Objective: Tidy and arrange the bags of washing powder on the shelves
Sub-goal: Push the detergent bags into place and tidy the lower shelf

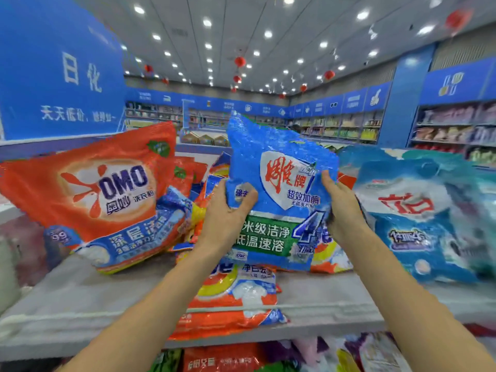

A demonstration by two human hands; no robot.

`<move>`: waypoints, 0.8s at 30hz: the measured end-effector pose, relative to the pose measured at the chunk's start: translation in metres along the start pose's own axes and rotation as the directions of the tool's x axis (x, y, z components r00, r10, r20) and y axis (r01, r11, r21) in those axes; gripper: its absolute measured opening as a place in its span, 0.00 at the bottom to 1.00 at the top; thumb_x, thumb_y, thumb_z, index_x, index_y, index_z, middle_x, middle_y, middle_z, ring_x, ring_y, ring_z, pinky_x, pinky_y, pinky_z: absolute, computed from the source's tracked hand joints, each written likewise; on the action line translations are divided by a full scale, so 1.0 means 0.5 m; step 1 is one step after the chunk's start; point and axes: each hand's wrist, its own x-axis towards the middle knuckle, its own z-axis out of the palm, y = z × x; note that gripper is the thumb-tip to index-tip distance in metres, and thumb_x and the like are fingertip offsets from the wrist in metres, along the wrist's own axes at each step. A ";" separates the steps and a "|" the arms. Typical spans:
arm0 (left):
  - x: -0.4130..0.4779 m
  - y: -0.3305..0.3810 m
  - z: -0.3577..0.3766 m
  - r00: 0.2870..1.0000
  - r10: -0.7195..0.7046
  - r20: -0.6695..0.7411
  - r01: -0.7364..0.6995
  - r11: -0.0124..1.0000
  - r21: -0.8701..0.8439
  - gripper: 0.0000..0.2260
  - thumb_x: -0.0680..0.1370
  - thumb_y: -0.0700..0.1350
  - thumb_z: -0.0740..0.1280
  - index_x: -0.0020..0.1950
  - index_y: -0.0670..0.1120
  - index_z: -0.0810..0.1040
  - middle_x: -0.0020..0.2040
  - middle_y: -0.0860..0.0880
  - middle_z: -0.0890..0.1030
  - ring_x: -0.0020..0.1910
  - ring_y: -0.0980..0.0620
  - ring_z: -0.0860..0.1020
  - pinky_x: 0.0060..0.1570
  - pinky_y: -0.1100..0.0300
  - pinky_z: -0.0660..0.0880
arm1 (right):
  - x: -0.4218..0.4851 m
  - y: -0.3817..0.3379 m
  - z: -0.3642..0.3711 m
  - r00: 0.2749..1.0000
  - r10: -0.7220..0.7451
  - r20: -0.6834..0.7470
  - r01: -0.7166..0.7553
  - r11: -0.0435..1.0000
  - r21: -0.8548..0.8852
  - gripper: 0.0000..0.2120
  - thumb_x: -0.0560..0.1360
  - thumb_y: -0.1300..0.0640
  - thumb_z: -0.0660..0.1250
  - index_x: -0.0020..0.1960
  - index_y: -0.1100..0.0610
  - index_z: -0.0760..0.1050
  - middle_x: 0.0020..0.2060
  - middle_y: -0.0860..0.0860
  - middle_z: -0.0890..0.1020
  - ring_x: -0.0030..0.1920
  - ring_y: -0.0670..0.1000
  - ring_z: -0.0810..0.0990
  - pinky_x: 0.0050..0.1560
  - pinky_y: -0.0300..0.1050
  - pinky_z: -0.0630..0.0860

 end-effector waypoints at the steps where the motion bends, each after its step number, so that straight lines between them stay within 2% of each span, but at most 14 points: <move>1: 0.003 0.001 0.013 1.000 0.016 0.006 -0.016 1.000 0.024 0.07 0.76 0.48 0.69 0.53 0.50 0.74 0.49 0.50 0.81 0.46 0.60 0.79 0.46 0.64 0.74 | 0.010 -0.002 -0.013 1.000 0.007 0.004 -0.007 1.000 0.027 0.16 0.78 0.49 0.63 0.60 0.60 0.73 0.63 0.57 0.76 0.51 0.60 0.79 0.47 0.54 0.77; 3: 0.009 0.003 0.027 0.999 0.051 0.019 -0.053 0.994 0.091 0.14 0.74 0.53 0.69 0.56 0.49 0.74 0.51 0.51 0.81 0.51 0.54 0.80 0.50 0.56 0.76 | 0.029 0.000 -0.032 1.000 0.032 0.000 -0.031 0.993 0.113 0.14 0.78 0.54 0.63 0.60 0.60 0.74 0.58 0.57 0.79 0.55 0.59 0.79 0.54 0.57 0.77; 4: 0.012 0.003 0.029 0.997 0.079 0.024 -0.081 0.989 0.121 0.15 0.73 0.55 0.69 0.56 0.51 0.73 0.51 0.55 0.81 0.51 0.56 0.80 0.50 0.58 0.76 | 0.037 0.001 -0.039 0.999 0.040 0.008 -0.040 0.987 0.159 0.11 0.78 0.55 0.62 0.57 0.59 0.75 0.55 0.57 0.80 0.52 0.57 0.80 0.53 0.58 0.77; 7: 0.010 -0.004 0.029 0.992 0.127 0.013 -0.127 0.974 0.188 0.14 0.72 0.54 0.71 0.55 0.56 0.73 0.47 0.62 0.81 0.46 0.65 0.79 0.42 0.71 0.73 | 0.059 0.007 -0.053 1.000 0.010 0.025 -0.014 0.985 0.171 0.06 0.79 0.57 0.62 0.51 0.56 0.77 0.47 0.52 0.82 0.39 0.51 0.83 0.44 0.49 0.80; 9: 0.005 -0.018 0.026 0.994 0.102 -0.028 -0.094 0.976 0.195 0.12 0.73 0.53 0.72 0.53 0.54 0.74 0.47 0.59 0.81 0.43 0.67 0.79 0.39 0.73 0.72 | 0.067 0.012 -0.051 0.997 -0.034 0.066 0.026 0.993 0.113 0.07 0.79 0.58 0.62 0.51 0.57 0.77 0.39 0.50 0.83 0.38 0.53 0.83 0.38 0.45 0.80; 11: 0.002 -0.030 0.022 0.992 0.088 -0.090 -0.069 0.978 0.198 0.09 0.74 0.50 0.71 0.50 0.54 0.74 0.46 0.57 0.81 0.42 0.66 0.79 0.37 0.73 0.71 | 0.073 0.007 -0.039 0.992 -0.064 0.110 0.050 0.991 0.124 0.05 0.78 0.58 0.63 0.51 0.57 0.77 0.33 0.46 0.84 0.35 0.48 0.84 0.33 0.42 0.79; 13: 0.001 -0.034 0.017 0.989 0.076 -0.130 -0.053 0.984 0.171 0.08 0.75 0.49 0.70 0.52 0.55 0.74 0.48 0.58 0.81 0.45 0.65 0.79 0.40 0.72 0.73 | 0.082 -0.008 -0.026 0.986 -0.103 0.134 0.082 0.985 0.151 0.03 0.77 0.58 0.64 0.47 0.56 0.77 0.33 0.45 0.84 0.35 0.47 0.83 0.34 0.42 0.80; 16: -0.001 -0.030 0.012 0.986 0.058 -0.157 -0.038 0.991 0.128 0.09 0.75 0.51 0.69 0.53 0.57 0.74 0.48 0.62 0.81 0.47 0.65 0.79 0.41 0.71 0.74 | 0.089 -0.023 -0.011 0.979 -0.124 0.164 0.095 0.980 0.173 0.03 0.76 0.58 0.66 0.46 0.56 0.78 0.36 0.47 0.85 0.37 0.50 0.84 0.38 0.48 0.82; 18: -0.002 -0.031 0.009 0.986 0.046 -0.158 -0.027 0.992 0.120 0.07 0.75 0.52 0.69 0.51 0.56 0.74 0.47 0.59 0.81 0.46 0.63 0.80 0.42 0.67 0.75 | 0.090 -0.023 -0.006 0.978 -0.118 0.173 0.088 0.981 0.171 0.03 0.76 0.58 0.66 0.46 0.56 0.78 0.35 0.47 0.85 0.36 0.49 0.84 0.36 0.46 0.82; 21: -0.007 -0.034 0.008 0.988 0.004 -0.155 0.017 0.991 0.133 0.16 0.71 0.60 0.69 0.51 0.53 0.73 0.47 0.56 0.81 0.45 0.59 0.80 0.44 0.58 0.76 | 0.091 -0.022 -0.008 0.985 -0.114 0.132 0.092 0.982 0.162 0.04 0.77 0.59 0.65 0.44 0.56 0.78 0.33 0.47 0.84 0.33 0.49 0.83 0.35 0.45 0.80; 22: -0.009 -0.035 0.008 0.987 -0.028 -0.157 0.050 0.989 0.140 0.19 0.67 0.64 0.69 0.51 0.54 0.73 0.46 0.56 0.80 0.45 0.60 0.80 0.43 0.58 0.76 | 0.090 -0.021 -0.010 0.986 -0.116 0.118 0.097 0.983 0.158 0.05 0.77 0.59 0.65 0.43 0.56 0.78 0.33 0.48 0.84 0.34 0.50 0.82 0.37 0.48 0.81; 24: -0.015 -0.037 0.005 0.987 -0.082 -0.137 0.105 0.980 0.169 0.24 0.63 0.69 0.70 0.51 0.57 0.72 0.46 0.59 0.80 0.43 0.65 0.79 0.41 0.66 0.75 | 0.087 -0.019 -0.014 0.982 -0.143 0.121 0.127 0.983 0.131 0.05 0.77 0.59 0.64 0.44 0.56 0.78 0.34 0.48 0.84 0.36 0.51 0.82 0.41 0.51 0.81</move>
